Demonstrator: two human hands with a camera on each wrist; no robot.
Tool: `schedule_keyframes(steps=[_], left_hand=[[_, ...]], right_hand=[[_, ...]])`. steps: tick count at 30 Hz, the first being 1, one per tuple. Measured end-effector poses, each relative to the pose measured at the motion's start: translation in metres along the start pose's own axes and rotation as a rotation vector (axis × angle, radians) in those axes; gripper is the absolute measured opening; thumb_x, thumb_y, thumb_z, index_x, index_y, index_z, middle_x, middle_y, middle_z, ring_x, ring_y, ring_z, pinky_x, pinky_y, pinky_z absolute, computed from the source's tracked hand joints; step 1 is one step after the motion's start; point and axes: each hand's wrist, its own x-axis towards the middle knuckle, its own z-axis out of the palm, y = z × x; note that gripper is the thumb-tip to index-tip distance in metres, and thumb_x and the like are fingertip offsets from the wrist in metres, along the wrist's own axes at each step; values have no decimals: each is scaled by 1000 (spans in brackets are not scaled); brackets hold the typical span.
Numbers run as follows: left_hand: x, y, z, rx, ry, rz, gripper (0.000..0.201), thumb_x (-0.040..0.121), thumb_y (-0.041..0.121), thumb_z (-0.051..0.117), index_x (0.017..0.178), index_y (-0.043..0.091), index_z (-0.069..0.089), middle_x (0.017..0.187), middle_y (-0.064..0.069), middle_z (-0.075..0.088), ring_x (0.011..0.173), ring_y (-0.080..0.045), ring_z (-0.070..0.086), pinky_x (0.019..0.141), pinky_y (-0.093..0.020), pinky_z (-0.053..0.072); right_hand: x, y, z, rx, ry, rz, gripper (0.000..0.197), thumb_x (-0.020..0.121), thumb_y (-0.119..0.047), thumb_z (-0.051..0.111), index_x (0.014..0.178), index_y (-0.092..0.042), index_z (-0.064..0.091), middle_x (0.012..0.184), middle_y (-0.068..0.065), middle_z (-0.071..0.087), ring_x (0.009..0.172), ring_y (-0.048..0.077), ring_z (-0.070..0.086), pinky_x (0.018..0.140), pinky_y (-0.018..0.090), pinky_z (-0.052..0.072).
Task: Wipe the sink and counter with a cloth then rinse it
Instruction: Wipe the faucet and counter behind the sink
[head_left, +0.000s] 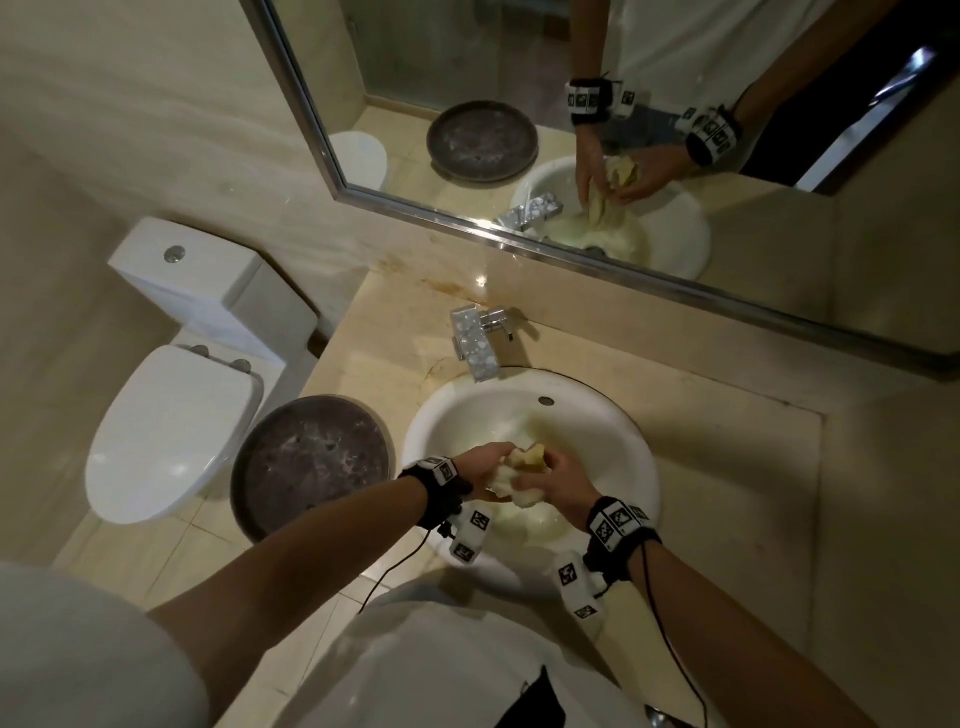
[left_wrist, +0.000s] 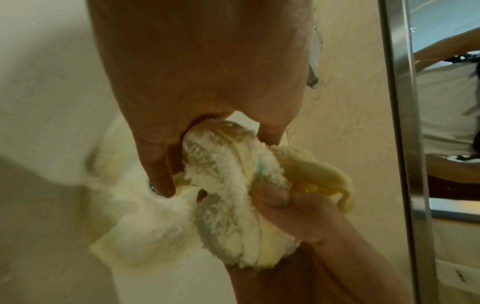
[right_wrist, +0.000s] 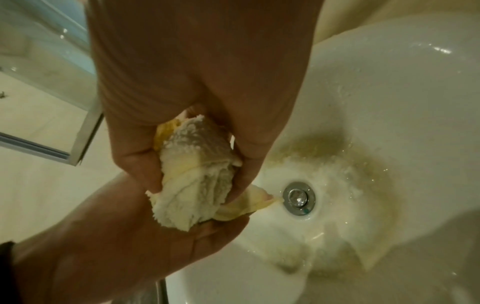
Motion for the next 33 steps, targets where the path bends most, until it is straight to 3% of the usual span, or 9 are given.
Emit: schedule_keyframes(steps=[2,8,11,13,18,22,25,28,33], left_hand=[[2,-1,-3,-1,43,-8,20,98,23,43,91,9,56,74,-6,61,63,-17,59,62,-29,51],[22,-3,-21,353,391,129,15,94,24,56,85,13,61,93,-10,63,85,-29,63,77,-40,55],[28,-6,-31,351,608,225,37,95,31,56,123,7,58,120,-16,64,106,-34,63,93,-44,53],[26,-4,-37,346,724,226,47,100,27,49,142,8,44,134,-16,55,118,-36,55,96,-41,48],[20,11,-49,320,835,241,33,99,21,45,129,5,48,125,-16,56,113,-36,55,87,-39,46],[23,18,-48,246,731,286,27,93,18,53,117,6,55,113,-15,63,96,-33,62,74,-41,54],[26,16,-36,232,611,300,26,88,17,60,112,6,60,106,-14,69,81,-26,66,64,-36,56],[22,16,-21,208,503,317,19,91,13,65,107,9,58,99,-10,66,74,-19,63,50,-26,49],[5,17,-14,93,181,336,25,88,-4,68,110,6,61,101,-6,66,88,-20,67,67,-30,60]], right_hand=[[0,-2,-1,-33,-27,-4,46,68,-3,87,106,0,61,98,8,68,90,24,67,76,41,59],[9,14,6,-231,40,-20,43,76,-15,85,111,-18,60,106,1,67,97,20,66,79,33,58],[23,27,-6,-397,146,66,44,83,-27,81,119,-19,56,114,1,62,101,21,61,77,28,53],[29,32,-23,-482,199,163,44,88,-26,75,127,-15,56,120,7,61,106,24,61,86,35,53],[32,33,-56,-503,241,230,44,88,-23,73,127,-13,57,121,11,64,105,27,62,92,42,54],[29,15,-41,-219,120,215,43,87,-9,75,127,-13,58,115,12,62,99,26,62,90,47,56],[31,4,-20,-44,-3,173,63,79,-8,84,135,-16,57,121,17,65,111,34,67,88,44,60],[35,3,-5,1,13,147,86,66,-19,94,141,-16,51,124,14,64,109,32,68,86,49,61],[34,3,-9,-114,138,62,79,65,-20,95,129,-14,49,120,5,63,107,21,66,87,39,60]])
